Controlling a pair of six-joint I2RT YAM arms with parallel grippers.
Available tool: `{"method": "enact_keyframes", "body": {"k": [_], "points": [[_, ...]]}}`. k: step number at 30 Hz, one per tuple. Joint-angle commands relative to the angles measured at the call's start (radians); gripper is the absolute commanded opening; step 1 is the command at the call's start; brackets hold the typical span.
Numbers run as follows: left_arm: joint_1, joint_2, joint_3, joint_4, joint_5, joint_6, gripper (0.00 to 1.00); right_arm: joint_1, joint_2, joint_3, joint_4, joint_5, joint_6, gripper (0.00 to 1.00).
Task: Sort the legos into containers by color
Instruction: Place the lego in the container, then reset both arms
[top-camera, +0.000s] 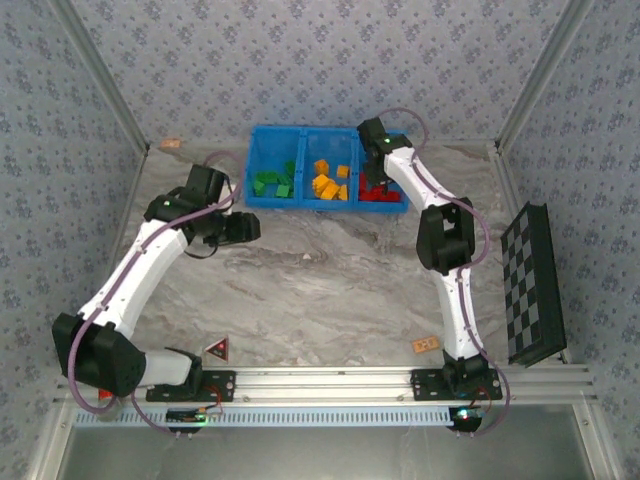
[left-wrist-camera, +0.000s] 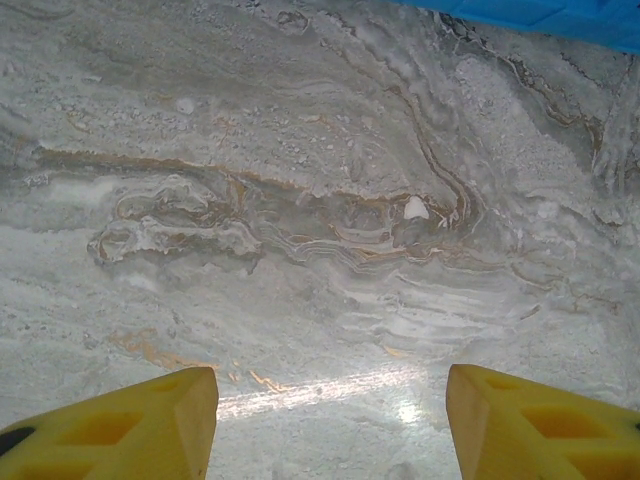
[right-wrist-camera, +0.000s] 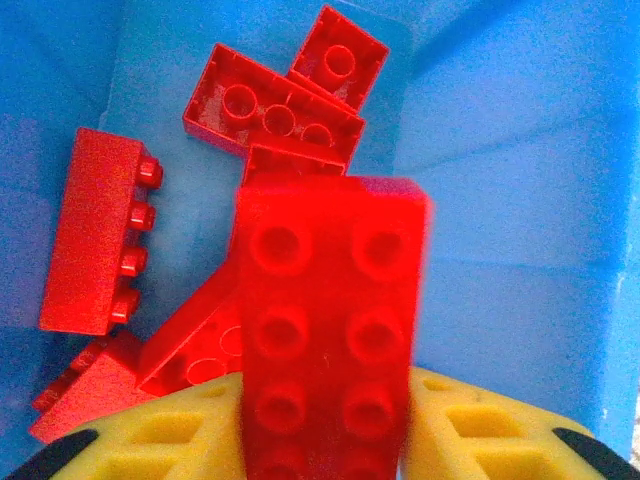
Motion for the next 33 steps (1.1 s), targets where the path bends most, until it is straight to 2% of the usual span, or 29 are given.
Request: {"method": "enact_keyframes", "body": {"k": [1,5,11,14,16,19,20,23,27,29,31,33], "points": [[0.002,-0.036,0.012,0.002,-0.013,-0.014,0.62,-0.011,-0.001,0.012,0.004,-0.012,-0.017,0.49],[0.002,-0.050,0.022,-0.013,-0.030,0.002,0.62,-0.007,-0.052,-0.032,0.023,-0.009,-0.022,0.59],[0.009,-0.069,0.006,0.030,-0.140,0.079,0.65,0.006,-0.198,-0.130,0.055,-0.037,-0.038,0.63],[0.028,-0.081,-0.019,0.119,-0.186,0.100,0.67,0.031,-0.287,-0.192,0.070,-0.050,-0.078,0.78],[0.043,-0.090,-0.045,0.192,-0.200,0.104,0.68,0.044,-0.339,-0.229,0.073,-0.069,-0.098,0.84],[0.057,-0.092,-0.083,0.293,-0.305,0.127,0.77,0.059,-0.414,-0.292,0.092,-0.086,-0.108,0.90],[0.063,-0.092,-0.111,0.338,-0.370,0.140,0.82,0.061,-0.438,-0.314,0.100,-0.095,-0.110,0.94],[0.079,-0.096,-0.251,0.549,-0.498,0.223,0.87,0.068,-0.505,-0.384,0.147,-0.126,-0.117,1.00],[0.088,-0.099,-0.475,0.906,-0.627,0.361,0.98,0.069,-0.591,-0.498,0.222,-0.149,-0.131,1.00],[0.117,-0.086,-0.583,1.073,-0.639,0.394,1.00,0.071,-0.644,-0.572,0.266,-0.157,-0.136,1.00],[0.159,-0.047,-0.660,1.187,-0.578,0.434,1.00,0.070,-0.702,-0.652,0.314,-0.158,-0.144,1.00],[0.176,0.016,-0.714,1.320,-0.574,0.493,1.00,0.063,-0.770,-0.755,0.395,-0.175,-0.156,1.00]]}}
